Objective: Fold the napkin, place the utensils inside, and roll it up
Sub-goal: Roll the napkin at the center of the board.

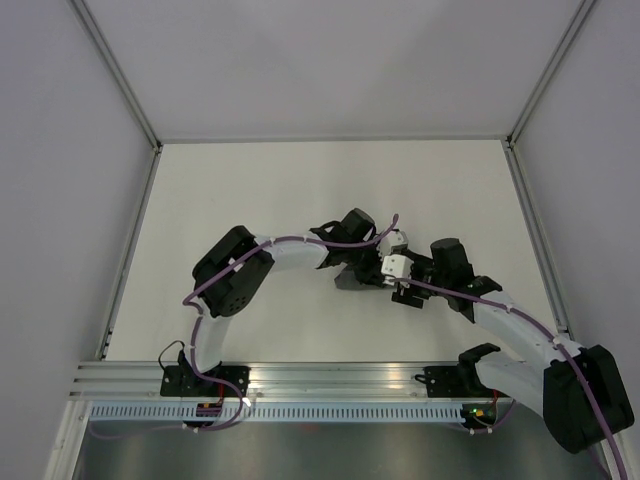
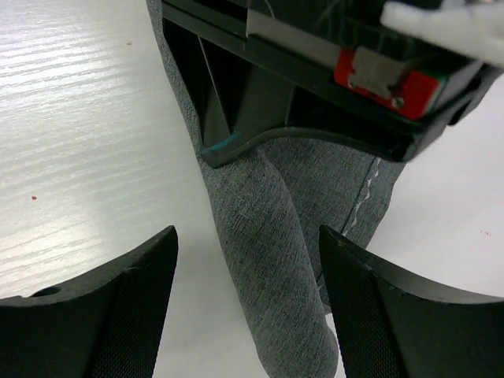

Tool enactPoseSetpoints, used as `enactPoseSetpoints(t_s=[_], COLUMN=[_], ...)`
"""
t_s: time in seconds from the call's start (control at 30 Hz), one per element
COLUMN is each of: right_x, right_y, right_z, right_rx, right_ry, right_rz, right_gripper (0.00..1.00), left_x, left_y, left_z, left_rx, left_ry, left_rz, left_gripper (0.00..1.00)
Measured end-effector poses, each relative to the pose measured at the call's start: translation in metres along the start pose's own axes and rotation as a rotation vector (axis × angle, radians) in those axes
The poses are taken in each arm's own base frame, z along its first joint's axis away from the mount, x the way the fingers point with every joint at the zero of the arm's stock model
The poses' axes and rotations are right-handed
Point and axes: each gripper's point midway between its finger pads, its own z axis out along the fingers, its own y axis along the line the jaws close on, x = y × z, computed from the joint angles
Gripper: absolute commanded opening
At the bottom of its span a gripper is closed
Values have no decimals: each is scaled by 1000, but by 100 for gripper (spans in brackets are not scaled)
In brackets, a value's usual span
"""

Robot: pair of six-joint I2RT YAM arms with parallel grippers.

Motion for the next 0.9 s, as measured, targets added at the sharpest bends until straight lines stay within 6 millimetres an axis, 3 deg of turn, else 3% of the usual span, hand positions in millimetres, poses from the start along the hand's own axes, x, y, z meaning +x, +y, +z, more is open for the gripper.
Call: enactPoseSetpoints(t_s=[0.27, 0.43, 0.6, 0.9], right_x=[-1, 6, 7, 10], right_y=[6, 14, 9, 7], right_z=[15, 25, 29, 30], right_rx=[-13, -28, -9, 7], right_ry=[28, 60, 71, 87], right_rz=[-49, -70, -71, -42], right_gripper=[75, 68, 57, 29], left_x=[-1, -1, -1, 1], left_y=[0, 0, 2, 3], left_z=[1, 1, 1, 1], left_rx=[13, 15, 14, 24], left_ry=[12, 17, 17, 16], left_rz=[-26, -36, -52, -98], left_gripper=[7, 15, 29, 40])
